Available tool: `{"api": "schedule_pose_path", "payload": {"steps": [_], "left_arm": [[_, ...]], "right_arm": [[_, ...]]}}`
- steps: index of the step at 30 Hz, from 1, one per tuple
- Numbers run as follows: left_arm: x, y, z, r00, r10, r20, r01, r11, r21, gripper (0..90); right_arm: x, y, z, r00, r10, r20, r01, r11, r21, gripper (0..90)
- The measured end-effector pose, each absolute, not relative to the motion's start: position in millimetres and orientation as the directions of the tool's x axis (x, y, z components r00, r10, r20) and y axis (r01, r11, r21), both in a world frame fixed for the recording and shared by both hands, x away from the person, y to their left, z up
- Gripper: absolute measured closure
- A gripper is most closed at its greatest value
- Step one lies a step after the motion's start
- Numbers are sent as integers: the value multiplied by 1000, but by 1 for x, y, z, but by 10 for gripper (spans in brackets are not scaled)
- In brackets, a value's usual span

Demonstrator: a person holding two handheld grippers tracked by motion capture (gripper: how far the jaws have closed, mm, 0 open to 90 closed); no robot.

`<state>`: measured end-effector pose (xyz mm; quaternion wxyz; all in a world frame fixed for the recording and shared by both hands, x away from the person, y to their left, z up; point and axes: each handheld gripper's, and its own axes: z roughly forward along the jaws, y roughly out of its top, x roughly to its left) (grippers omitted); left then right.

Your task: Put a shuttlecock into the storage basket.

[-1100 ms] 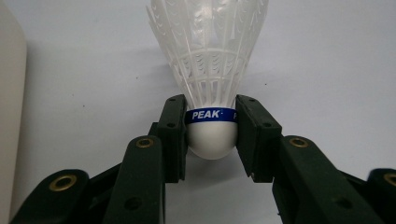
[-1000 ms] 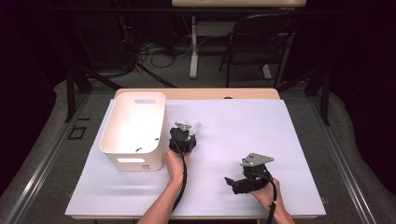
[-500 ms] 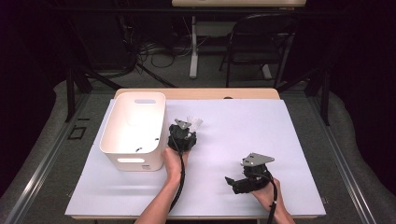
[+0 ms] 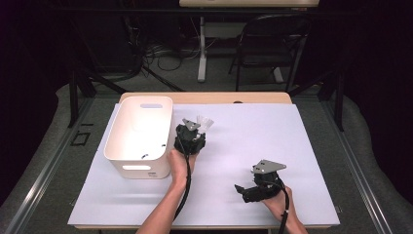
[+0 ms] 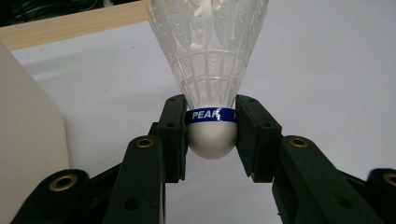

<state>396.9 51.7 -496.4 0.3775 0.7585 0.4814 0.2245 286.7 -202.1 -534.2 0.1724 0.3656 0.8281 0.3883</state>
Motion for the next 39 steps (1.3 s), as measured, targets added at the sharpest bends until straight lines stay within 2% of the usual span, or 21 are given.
{"api": "schedule_pose_path", "payload": {"steps": [39], "left_arm": [[387,58,-435,515,856,30,453,-302,839,652]], "right_arm": [[287,-201,-536,-675,737,-4,474,438,764,44]]}}
